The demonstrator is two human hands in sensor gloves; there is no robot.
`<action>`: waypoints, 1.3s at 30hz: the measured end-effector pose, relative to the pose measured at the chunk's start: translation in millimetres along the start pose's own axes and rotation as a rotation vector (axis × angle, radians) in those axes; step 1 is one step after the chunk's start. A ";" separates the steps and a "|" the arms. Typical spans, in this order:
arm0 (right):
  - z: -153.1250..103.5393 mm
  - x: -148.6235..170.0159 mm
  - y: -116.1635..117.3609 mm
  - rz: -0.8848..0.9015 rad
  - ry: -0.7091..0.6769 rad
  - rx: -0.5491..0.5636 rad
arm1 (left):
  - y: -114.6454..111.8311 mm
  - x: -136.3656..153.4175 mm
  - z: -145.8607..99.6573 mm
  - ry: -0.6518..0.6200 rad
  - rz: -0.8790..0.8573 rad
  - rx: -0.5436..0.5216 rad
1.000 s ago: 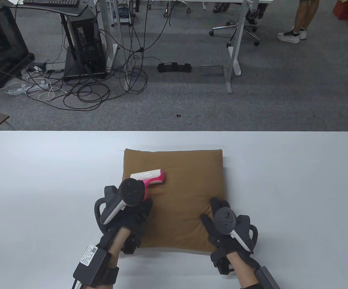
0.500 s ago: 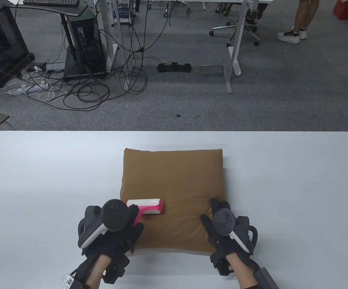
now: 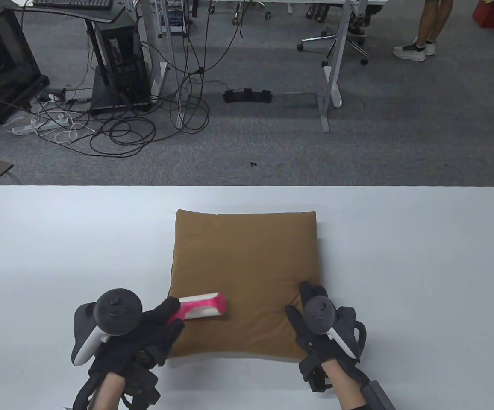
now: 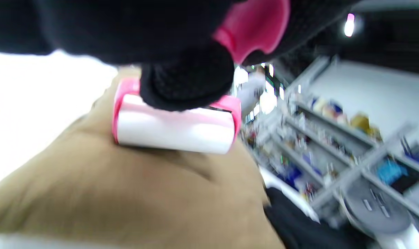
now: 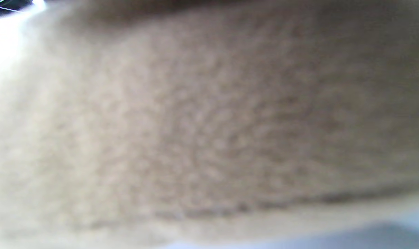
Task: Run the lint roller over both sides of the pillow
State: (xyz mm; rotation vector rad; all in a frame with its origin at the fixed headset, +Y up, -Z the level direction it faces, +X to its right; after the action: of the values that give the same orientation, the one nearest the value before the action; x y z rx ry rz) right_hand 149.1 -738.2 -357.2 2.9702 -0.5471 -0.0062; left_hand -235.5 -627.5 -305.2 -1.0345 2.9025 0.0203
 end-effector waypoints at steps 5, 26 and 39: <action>-6.6 -3.0 -14.3 0.057 -0.010 0.052 | 4.8 33.7 14.5 0.123 -0.077 -0.272; 4.2 5.7 -1.5 -0.018 0.146 -0.217 | -38.9 126.1 18.3 0.296 -0.477 -0.514; -32.4 37.1 -152.1 0.418 0.074 0.468 | -40.5 120.1 12.0 0.252 -0.669 -0.446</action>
State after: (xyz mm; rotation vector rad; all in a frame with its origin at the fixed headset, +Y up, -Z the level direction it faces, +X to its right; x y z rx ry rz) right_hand 238.6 -606.4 -342.6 3.1958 -1.3057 0.3080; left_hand -302.1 -734.3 -324.1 -2.1688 2.6369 0.5563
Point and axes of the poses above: the tracker on the back of each hand, its own x axis roughly to the little-finger side, its own z axis roughly from the wrist to the fingertips, y = z × x, the point moved 3 cm from there along z, roughly from the wrist to the fingertips, and after that the axes turned 5 degrees about -x, right-handed, at the moved point
